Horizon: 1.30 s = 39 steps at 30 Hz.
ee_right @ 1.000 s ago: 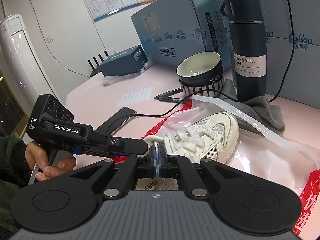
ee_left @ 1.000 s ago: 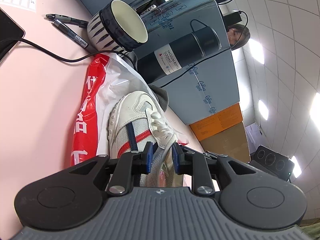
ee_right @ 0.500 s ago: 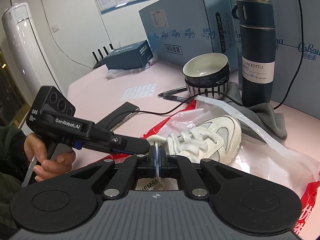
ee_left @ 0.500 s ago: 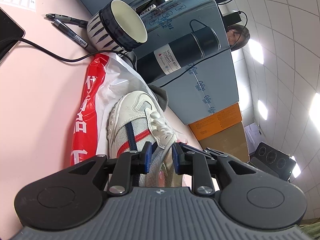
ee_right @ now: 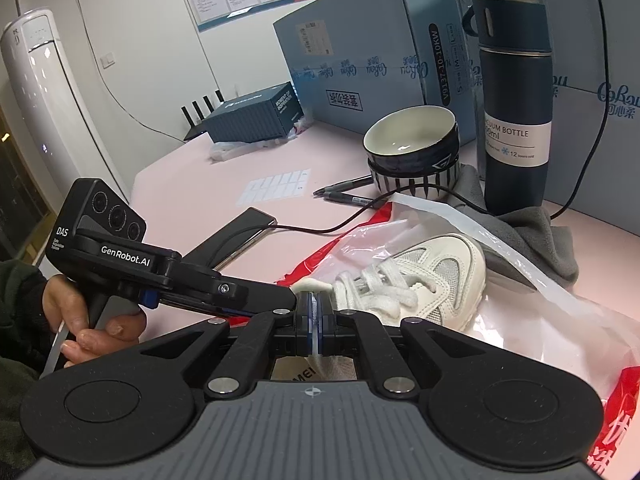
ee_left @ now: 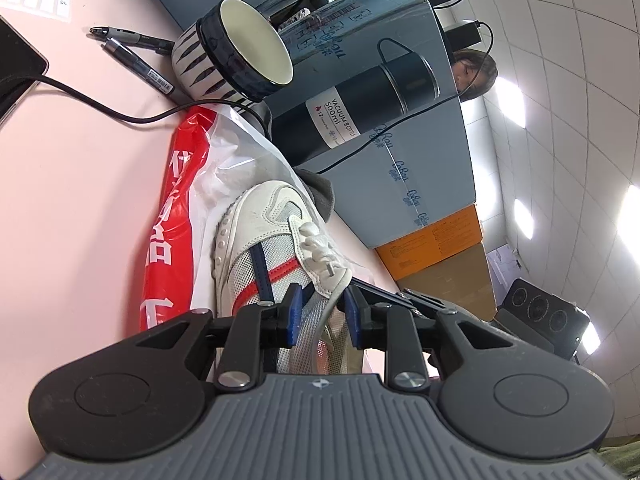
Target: Lace up shoes with both hands
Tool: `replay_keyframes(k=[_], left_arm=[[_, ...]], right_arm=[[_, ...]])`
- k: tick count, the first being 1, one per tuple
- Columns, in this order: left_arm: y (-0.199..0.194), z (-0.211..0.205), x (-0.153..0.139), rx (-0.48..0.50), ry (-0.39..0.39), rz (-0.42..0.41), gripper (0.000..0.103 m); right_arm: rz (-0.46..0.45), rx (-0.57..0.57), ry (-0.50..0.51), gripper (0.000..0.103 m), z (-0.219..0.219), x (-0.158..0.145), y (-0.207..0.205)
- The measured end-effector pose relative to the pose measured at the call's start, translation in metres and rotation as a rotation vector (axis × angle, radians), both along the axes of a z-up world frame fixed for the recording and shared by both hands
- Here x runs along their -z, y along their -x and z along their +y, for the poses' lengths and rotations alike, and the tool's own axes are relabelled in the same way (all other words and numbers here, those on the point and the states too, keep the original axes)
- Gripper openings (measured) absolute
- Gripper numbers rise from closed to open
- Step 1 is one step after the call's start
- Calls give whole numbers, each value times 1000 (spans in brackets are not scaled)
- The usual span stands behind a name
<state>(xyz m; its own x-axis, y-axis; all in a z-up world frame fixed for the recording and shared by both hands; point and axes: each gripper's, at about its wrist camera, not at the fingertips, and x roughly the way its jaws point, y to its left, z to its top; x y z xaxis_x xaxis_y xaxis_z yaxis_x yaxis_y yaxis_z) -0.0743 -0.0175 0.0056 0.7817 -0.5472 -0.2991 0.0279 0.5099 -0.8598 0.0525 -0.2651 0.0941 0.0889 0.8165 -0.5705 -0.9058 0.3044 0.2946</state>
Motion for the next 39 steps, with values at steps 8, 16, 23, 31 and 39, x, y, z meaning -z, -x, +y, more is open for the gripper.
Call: replay_keyframes(k=[8,16,23,31,39], left_arm=[[1,1,0,-1,1,-4,26],[2,2,1,-7,7,-1,27],[6,5,1,-28,10,-3,32],[7,-2,-18,-24,-96,-55,44],[-1,-32,-40,-31,-313,-121,44]], right_arm=[[-63,-11,-5,9,-6,-5,6],[-265,-115,84,22,-1,-12,31],[-361,-120,164,8,16,0,41],[-378,-58,87,32,4,-6,43],[-282,-4,-44,40,-29,-14,62]])
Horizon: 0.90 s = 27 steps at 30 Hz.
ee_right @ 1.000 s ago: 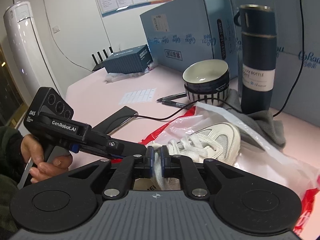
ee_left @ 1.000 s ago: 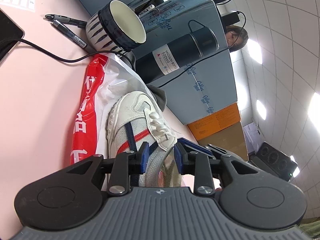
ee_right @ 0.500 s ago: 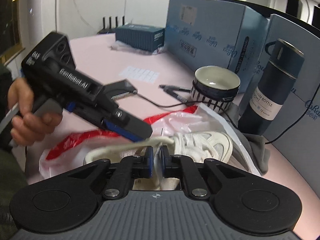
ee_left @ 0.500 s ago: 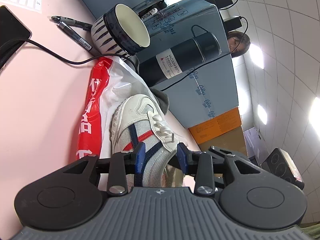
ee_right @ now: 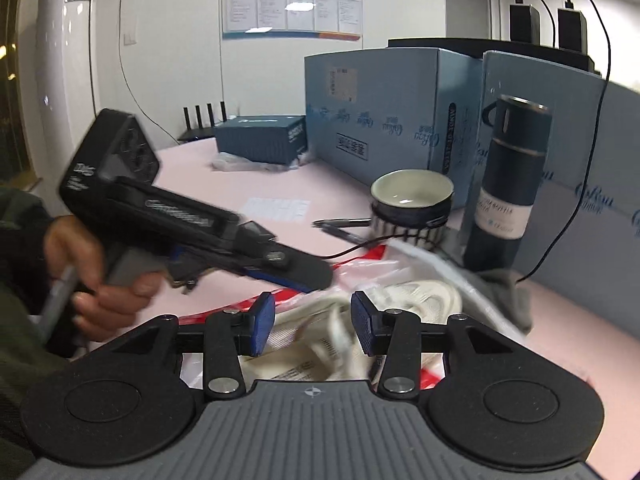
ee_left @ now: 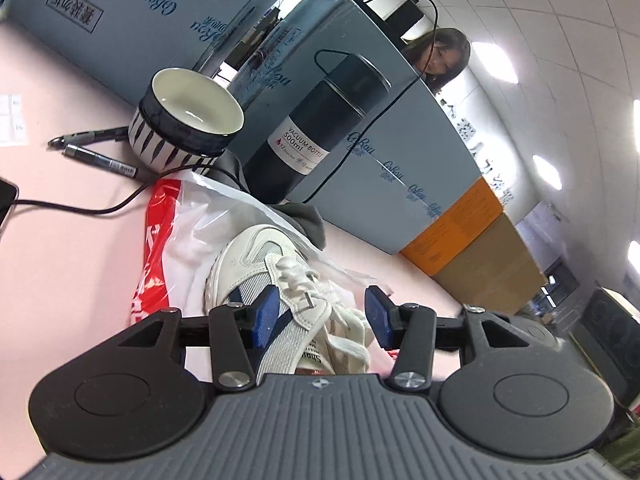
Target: Lace up shoes with both hands
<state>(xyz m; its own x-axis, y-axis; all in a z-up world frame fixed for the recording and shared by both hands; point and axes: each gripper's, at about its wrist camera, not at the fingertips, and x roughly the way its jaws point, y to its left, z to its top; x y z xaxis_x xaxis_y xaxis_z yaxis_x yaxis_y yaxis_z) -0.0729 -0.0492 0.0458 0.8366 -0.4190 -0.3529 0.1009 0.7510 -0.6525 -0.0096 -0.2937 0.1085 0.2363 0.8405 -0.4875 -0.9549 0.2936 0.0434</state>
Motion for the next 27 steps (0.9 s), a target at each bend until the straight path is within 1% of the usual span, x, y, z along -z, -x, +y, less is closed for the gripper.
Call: replay_keyframes(k=[3,5,6,9,12,15,19,23,24,27], left_arm=[[-3,-2,2,-29,3,2,42],[-4,-3,3,-42,11,-1,35],[-4,-3,2,-45,12,-6,35],[-5,-3,2,-40,17,-10,26],[-5,-3,4,-39,23,-1,12],[-4,-2,5,-54,27,-2,3],[0,3,5,-83,36,-8,2],[3,6,3,-103,34,-16,2],[3,6,3,-107,34,-18,2],[5,8,2,-121,32,-24,2]], right_arm=[[43,-14,-26,40,-1,2,5],[66,-22,-41,40,0,3,6],[71,-27,-47,40,1,3,7],[78,-45,-42,40,4,4,8],[92,-70,-28,42,7,5,10],[104,-97,-8,44,11,9,12],[139,-122,28,51,18,16,12],[180,-124,71,55,23,26,12],[189,-122,80,59,25,28,12],[208,-116,79,63,25,32,12]])
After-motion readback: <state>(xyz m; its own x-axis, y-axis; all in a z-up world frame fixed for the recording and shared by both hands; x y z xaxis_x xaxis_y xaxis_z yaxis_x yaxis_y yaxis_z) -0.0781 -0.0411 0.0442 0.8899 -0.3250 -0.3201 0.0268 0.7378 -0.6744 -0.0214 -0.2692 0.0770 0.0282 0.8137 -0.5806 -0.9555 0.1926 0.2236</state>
